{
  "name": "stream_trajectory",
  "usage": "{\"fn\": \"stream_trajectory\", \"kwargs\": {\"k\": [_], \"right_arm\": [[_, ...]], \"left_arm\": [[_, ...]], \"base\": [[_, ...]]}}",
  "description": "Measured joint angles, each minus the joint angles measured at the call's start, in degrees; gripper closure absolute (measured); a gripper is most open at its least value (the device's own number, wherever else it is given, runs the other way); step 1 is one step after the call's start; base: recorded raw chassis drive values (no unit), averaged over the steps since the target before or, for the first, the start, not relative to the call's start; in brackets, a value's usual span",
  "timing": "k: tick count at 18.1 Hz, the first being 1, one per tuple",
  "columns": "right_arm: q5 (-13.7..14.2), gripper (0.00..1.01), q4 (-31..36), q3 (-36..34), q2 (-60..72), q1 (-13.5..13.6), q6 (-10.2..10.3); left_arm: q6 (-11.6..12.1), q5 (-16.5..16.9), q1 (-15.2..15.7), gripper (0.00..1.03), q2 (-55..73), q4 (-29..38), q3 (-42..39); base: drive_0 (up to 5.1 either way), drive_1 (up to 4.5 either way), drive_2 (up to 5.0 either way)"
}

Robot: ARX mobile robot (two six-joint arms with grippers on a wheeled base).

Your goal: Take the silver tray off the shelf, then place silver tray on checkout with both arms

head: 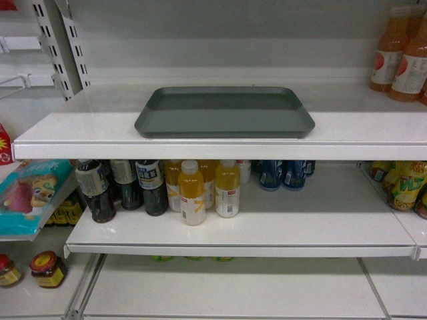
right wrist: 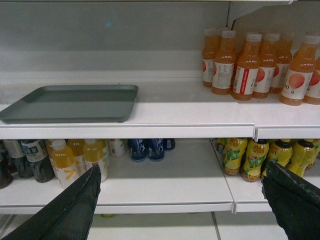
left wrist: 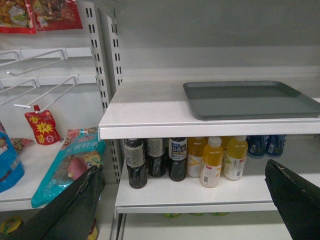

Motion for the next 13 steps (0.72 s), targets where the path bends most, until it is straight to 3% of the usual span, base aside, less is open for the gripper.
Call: {"fn": "stream_trajectory", "kwargs": {"k": [13], "right_arm": [[0.0, 0.03, 0.0, 0.0, 0.0, 0.0, 0.0]], "left_arm": [[0.0, 0.0, 0.0, 0.05, 0.0, 0.0, 0.0]], "base": [[0.0, 0.00, 0.0]]}}
